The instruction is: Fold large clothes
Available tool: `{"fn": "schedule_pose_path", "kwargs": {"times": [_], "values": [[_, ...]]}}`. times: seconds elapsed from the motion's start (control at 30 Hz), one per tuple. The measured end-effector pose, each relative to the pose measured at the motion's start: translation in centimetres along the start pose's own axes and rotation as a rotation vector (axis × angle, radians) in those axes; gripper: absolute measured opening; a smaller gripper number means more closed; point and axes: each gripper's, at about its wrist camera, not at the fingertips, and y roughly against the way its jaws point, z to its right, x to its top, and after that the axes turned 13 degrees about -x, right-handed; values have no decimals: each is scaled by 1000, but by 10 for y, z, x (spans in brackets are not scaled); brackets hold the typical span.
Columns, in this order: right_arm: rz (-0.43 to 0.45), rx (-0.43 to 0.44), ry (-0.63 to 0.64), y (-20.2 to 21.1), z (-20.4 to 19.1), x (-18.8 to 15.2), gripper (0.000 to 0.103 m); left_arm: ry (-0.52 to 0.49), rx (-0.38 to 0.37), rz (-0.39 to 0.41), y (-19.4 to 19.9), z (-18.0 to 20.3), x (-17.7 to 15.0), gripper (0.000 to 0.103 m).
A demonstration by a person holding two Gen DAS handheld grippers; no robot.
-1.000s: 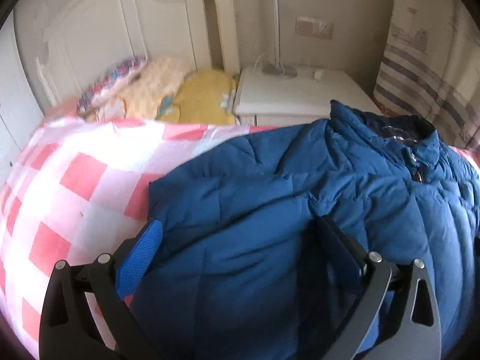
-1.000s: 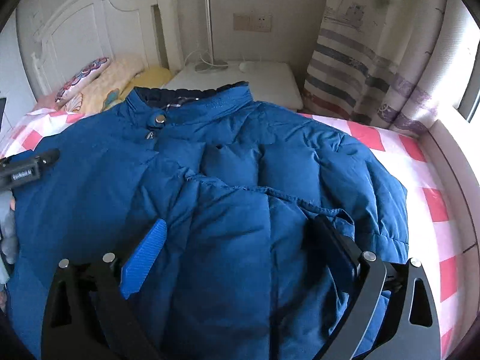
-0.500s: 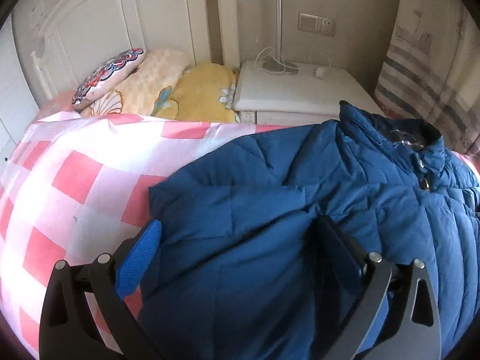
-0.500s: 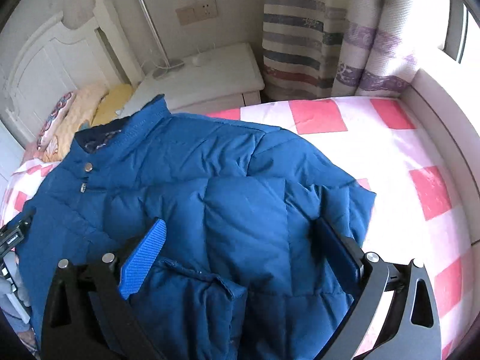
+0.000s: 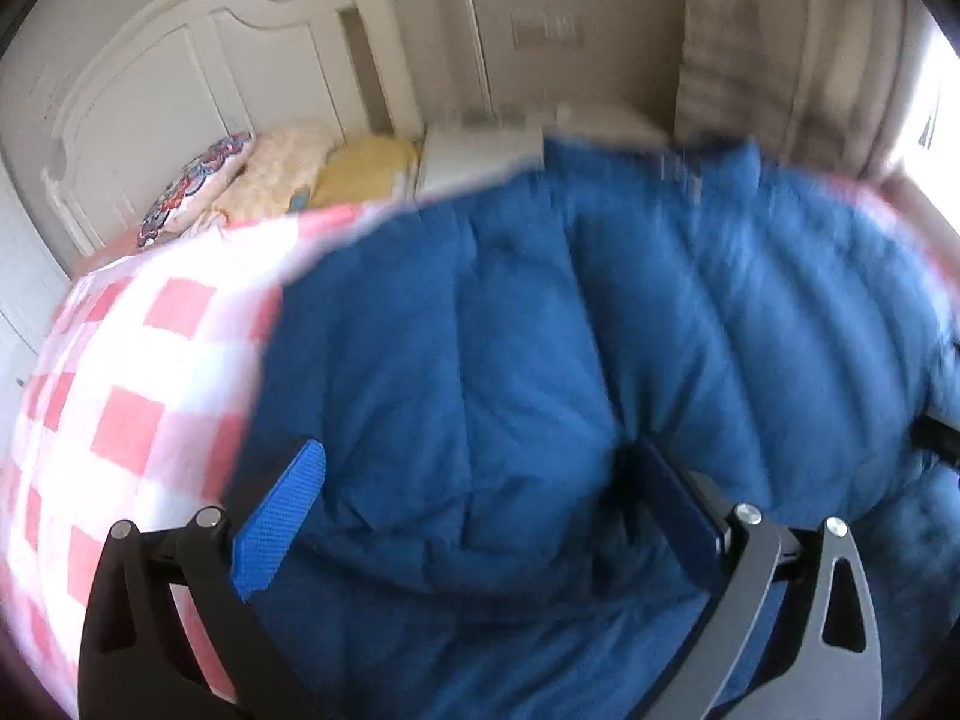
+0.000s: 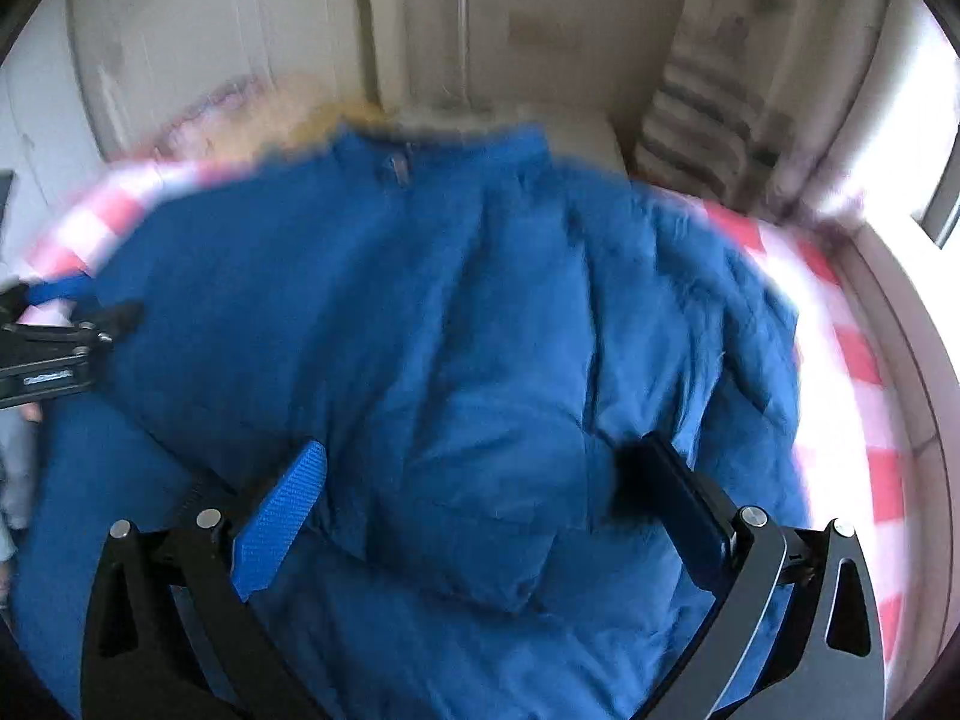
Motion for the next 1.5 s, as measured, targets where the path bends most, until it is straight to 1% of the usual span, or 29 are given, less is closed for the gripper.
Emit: {"fn": "schedule_pose_path", "kwargs": {"times": [0.03, 0.07, 0.1, 0.17, 0.2, 0.27, 0.33, 0.4, 0.43, 0.47, 0.5, 0.57, 0.63, 0.7, 0.73, 0.8, 0.87, 0.97, 1.07, 1.17, 1.2, 1.3, 1.33, 1.37, 1.43, 1.5], "values": [[4, -15, 3, 3, -2, -2, 99, -11, 15, 16, 2, 3, -4, 101], [-8, -22, -1, 7, -3, -3, 99, -20, 30, 14, 8, 4, -8, 101], [-20, -17, -19, 17, -2, -5, 99, -10, 27, 8, 16, 3, -10, 101], [-11, 21, -52, 40, 4, -10, 99, 23, -17, 47, 44, 1, -20, 101], [6, 44, -59, 57, 4, -17, 99, 26, -29, 69, 59, 2, -28, 101], [23, 56, -44, 76, 3, -30, 99, 10, -46, 81, 80, 8, -47, 101], [-2, 86, -15, 82, -4, -55, 99, -16, -76, 52, 88, 16, -70, 101], [-57, 97, 24, 75, -16, -76, 99, -59, -77, -35, 77, 27, -98, 101], [-108, 83, 49, 66, -23, -88, 99, -73, -65, -69, 70, 29, -107, 101], [-116, 72, 48, 67, -27, -97, 99, -74, -56, -79, 67, 31, -120, 101], [-86, 66, 35, 73, -26, -102, 99, -62, -55, -56, 72, 29, -125, 101], [-91, 94, 28, 88, -25, -111, 99, -45, -67, -63, 88, 25, -134, 101], [-63, 116, 21, 109, -18, -125, 99, -34, -70, -32, 110, 19, -146, 101], [-38, 100, 31, 126, -11, -140, 99, -42, -52, -12, 127, 14, -164, 101], [-26, 92, 31, 134, -1, -152, 99, -37, -46, -6, 136, 10, -176, 101], [-13, 96, 18, 145, 15, -173, 99, -15, -57, -7, 148, 0, -194, 101], [4, 112, -9, 163, 36, -201, 99, 18, -77, -10, 161, -12, -217, 101], [21, 119, -19, 183, 61, -237, 99, 62, -77, -6, 178, -28, -249, 101], [20, 140, -34, 195, 80, -268, 99, 98, -64, 25, 195, -41, -277, 101], [1, 185, -48, 198, 88, -296, 99, 131, -95, 46, 207, -48, -298, 101], [-11, 212, -53, 196, 87, -308, 99, 141, -113, 49, 209, -49, -303, 101], [-23, 278, -87, 186, 87, -326, 99, 172, -172, 47, 209, -52, -317, 101], [-27, 305, -108, 180, 87, -329, 99, 187, -191, 44, 209, -53, -321, 101], [-33, 320, -123, 176, 87, -330, 99, 190, -193, 51, 210, -53, -324, 101], [-40, 353, -153, 165, 86, -334, 99, 172, -205, 52, 214, -48, -329, 101], [-17, 410, -184, 156, 89, -334, 99, 150, -228, 55, 217, -43, -336, 100]]}}
